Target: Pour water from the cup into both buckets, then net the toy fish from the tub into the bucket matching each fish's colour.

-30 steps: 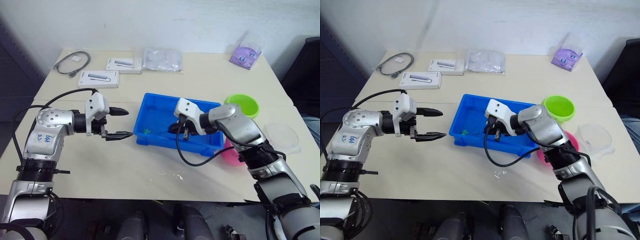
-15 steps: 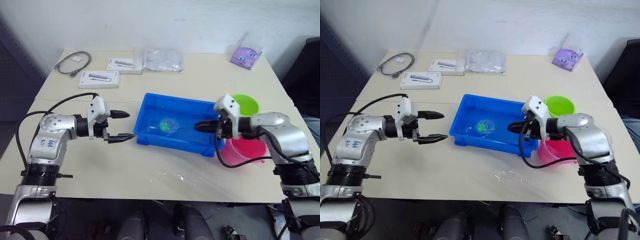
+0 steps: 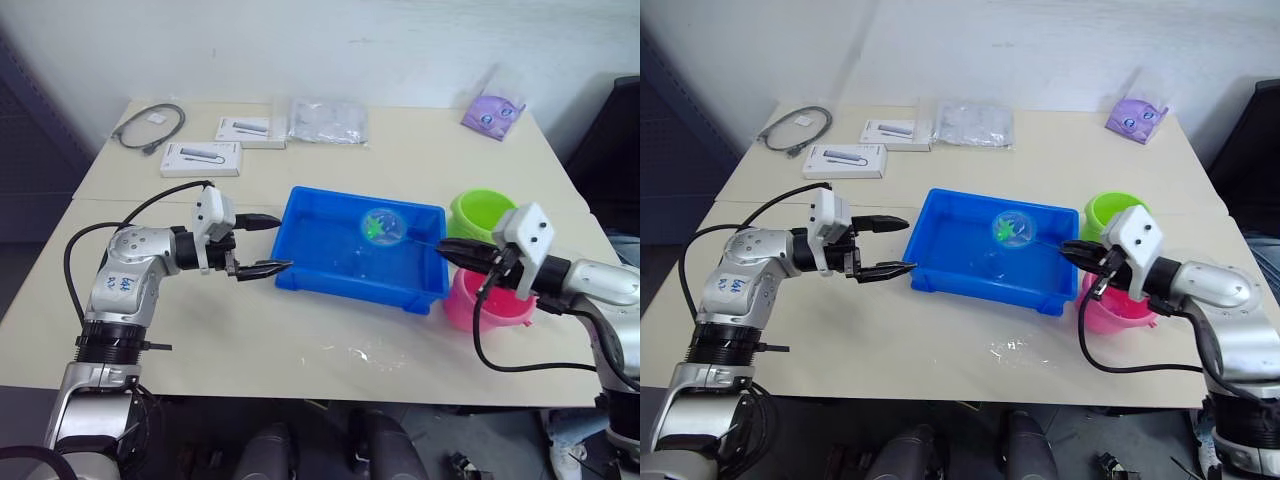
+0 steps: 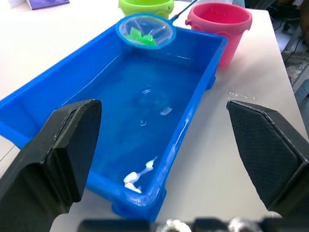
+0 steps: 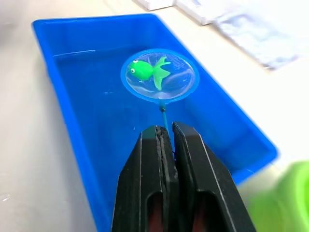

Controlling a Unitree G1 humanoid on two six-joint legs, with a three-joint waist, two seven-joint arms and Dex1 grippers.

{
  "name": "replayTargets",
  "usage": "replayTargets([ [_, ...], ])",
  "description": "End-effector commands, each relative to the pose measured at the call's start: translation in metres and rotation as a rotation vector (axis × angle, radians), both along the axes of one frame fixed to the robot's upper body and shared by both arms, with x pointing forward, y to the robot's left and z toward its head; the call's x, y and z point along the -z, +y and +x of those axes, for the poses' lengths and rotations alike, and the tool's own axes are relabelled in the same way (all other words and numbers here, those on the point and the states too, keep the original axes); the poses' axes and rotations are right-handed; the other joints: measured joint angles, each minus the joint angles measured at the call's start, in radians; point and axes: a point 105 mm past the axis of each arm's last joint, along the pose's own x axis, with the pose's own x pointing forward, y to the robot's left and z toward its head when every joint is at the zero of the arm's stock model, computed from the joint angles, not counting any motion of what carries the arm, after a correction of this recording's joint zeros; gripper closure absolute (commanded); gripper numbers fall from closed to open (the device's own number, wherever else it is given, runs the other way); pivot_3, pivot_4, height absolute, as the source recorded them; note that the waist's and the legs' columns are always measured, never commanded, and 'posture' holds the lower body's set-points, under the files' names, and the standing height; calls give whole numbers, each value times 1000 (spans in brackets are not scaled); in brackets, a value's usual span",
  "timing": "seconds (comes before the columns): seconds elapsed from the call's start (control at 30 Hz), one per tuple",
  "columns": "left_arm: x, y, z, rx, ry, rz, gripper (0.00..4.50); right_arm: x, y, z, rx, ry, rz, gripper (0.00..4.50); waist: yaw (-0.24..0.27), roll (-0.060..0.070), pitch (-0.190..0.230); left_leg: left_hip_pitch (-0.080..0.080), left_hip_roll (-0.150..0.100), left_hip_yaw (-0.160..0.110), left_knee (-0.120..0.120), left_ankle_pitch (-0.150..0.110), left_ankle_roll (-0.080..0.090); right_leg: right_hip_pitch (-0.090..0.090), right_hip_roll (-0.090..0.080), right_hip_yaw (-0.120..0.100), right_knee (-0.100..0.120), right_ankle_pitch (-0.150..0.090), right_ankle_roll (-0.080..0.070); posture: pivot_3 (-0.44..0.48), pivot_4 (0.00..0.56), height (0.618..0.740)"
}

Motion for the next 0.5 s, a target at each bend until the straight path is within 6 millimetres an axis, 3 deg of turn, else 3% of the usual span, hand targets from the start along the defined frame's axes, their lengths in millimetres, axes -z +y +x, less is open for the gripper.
replayTargets([
  [0.03, -7, -5, -1, 40, -26, -25, 36, -35, -25, -16, 97, -106, 69, 4500, 4, 0, 0, 0, 0, 0, 0, 0, 0, 0, 0, 0, 0, 0, 0, 0, 150, 740],
  [0.13, -8, -7, 1, 47, -31, -34, 36, -39, -52, -21, 200, -110, 77, 4500, 9, 0, 0, 0, 0, 0, 0, 0, 0, 1, 0, 0, 0, 0, 0, 0, 150, 740],
  [0.27, -3, -11, 1, 73, -32, 3, 36, -35, -94, -18, 372, -166, -84, 4500, 13, 0, 0, 1, 0, 0, 0, 0, 0, 1, 0, 1, 0, 0, 0, 0, 150, 740],
  [0.5, -2, -20, 1, 101, -32, -7, 36, -23, -120, 0, 524, -345, -341, 4500, 10, 0, 0, 2, -1, 2, 0, 0, 1, 1, 0, 2, 0, 0, 0, 0, 150, 740],
])
